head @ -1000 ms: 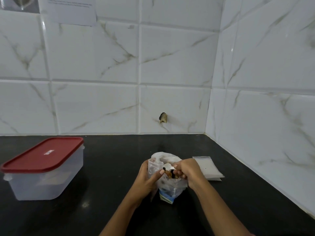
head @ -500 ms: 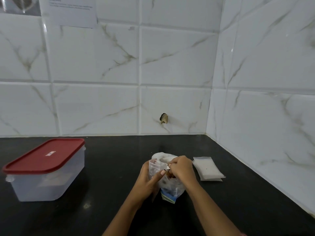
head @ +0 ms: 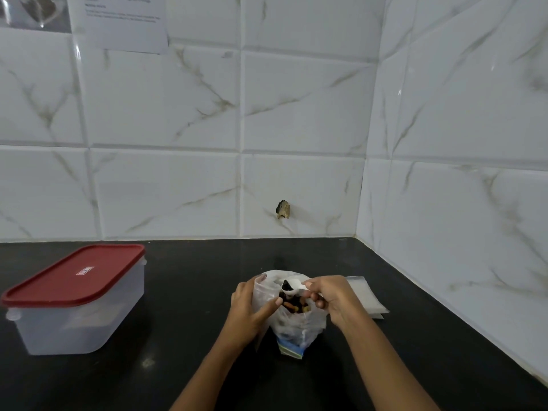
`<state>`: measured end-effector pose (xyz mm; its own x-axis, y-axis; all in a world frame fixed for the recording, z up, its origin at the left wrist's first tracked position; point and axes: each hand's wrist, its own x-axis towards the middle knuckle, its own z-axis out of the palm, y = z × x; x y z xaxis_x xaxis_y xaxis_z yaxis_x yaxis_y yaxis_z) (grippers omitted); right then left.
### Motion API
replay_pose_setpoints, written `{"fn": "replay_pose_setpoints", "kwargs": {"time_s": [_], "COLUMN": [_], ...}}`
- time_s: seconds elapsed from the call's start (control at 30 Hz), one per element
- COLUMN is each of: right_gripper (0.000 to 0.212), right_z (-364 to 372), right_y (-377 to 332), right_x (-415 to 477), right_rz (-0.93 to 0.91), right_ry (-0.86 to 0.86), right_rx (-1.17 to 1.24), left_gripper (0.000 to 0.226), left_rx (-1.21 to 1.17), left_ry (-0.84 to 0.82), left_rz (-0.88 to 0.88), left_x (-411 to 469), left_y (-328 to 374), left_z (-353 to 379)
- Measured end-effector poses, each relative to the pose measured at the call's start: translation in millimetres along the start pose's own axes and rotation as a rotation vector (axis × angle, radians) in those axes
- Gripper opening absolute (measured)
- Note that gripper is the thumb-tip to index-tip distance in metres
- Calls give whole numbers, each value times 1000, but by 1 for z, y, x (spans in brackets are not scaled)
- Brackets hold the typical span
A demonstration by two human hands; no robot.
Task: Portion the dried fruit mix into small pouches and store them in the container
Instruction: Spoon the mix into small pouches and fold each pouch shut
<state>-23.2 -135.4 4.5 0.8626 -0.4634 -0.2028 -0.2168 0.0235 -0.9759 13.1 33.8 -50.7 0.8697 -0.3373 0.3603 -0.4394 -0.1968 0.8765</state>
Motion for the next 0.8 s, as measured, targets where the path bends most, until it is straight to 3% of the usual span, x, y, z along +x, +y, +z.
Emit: {"fn": "replay_pose_setpoints", "kwargs": {"time_s": [0.3,0.5,0.8], "right_gripper": [18,17,26], "right_z": [-13,1,17], "right_y": [-16,-15,-8], "right_x": [-27,-43,-52], "right_rz": [-205,-424,-769], "right_ry": [-20,-32,23], "right_rx": [34,-321,-663], "left_gripper": [71,61,59], "left_rx": [171,115,-25], "left_ry": [-92,-74,-29], "left_rz": [-1,-15,-11], "left_x": [21,19,14], "left_y": [16,10,-2], "left_z": [-2,1,-1]}}
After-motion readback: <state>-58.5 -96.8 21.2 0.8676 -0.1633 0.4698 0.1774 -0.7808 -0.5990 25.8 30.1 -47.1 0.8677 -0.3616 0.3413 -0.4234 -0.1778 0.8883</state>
